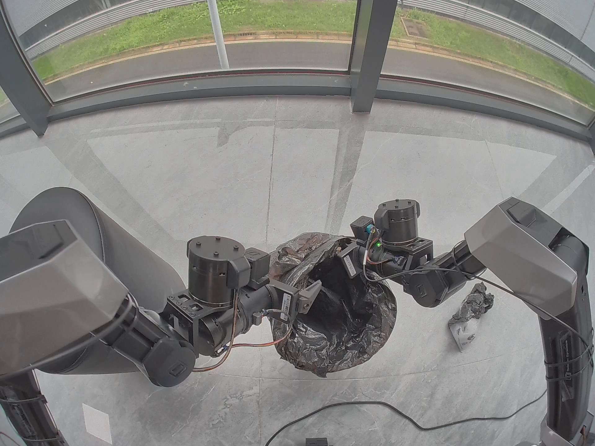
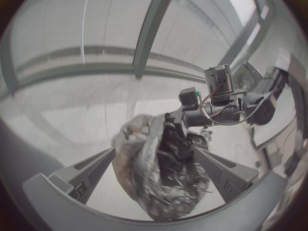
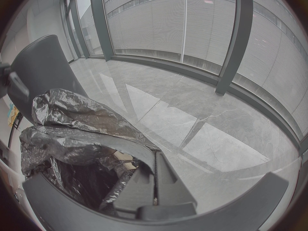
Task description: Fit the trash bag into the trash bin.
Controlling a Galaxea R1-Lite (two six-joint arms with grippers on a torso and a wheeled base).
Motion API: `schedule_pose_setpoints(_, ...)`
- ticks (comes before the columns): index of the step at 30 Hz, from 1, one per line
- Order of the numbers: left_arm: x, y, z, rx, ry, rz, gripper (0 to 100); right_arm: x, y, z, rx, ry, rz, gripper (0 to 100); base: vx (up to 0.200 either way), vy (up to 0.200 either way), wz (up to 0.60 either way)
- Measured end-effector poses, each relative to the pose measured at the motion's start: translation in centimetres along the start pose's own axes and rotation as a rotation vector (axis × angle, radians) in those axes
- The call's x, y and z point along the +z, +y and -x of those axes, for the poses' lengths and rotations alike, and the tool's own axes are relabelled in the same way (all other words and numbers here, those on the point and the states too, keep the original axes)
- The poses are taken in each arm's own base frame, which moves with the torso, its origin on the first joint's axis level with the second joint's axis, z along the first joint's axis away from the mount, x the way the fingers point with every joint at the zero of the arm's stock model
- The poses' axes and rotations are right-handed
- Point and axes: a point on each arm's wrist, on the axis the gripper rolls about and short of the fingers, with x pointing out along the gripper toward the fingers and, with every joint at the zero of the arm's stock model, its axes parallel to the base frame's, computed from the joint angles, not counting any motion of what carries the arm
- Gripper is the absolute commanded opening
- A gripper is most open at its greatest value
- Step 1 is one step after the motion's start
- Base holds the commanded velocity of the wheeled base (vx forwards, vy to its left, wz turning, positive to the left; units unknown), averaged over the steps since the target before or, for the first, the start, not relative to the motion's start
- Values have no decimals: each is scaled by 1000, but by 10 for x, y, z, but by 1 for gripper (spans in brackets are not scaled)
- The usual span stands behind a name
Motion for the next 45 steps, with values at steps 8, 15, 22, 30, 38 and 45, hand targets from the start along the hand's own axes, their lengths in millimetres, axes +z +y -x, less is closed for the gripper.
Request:
schedule_pose_setpoints(8,-36,24,-14,90,-25,-327,100,-4,1,0,3,11,-1,0,0,0,0)
schedule_pose_setpoints(15,-52,34,-21,109,21,-339,100,-8,3,-1,6,25,0,0,0,0,0)
schedule_pose_setpoints(22,-49,35,-25,131,-9,-311,100,-4,2,0,-5,-12,1,0,0,0,0)
schedule_pose_setpoints(30,-43,35,-25,183,-50,-302,100,-1,3,1,-7,-25,4,0,0,0,0)
schedule_pose_setpoints(38,-41,38,-28,196,-59,-298,100,0,3,2,-5,-30,4,0,0,0,0)
schedule_pose_setpoints(45,-37,44,-32,234,-73,-291,100,5,4,5,0,-35,5,0,0,0,0)
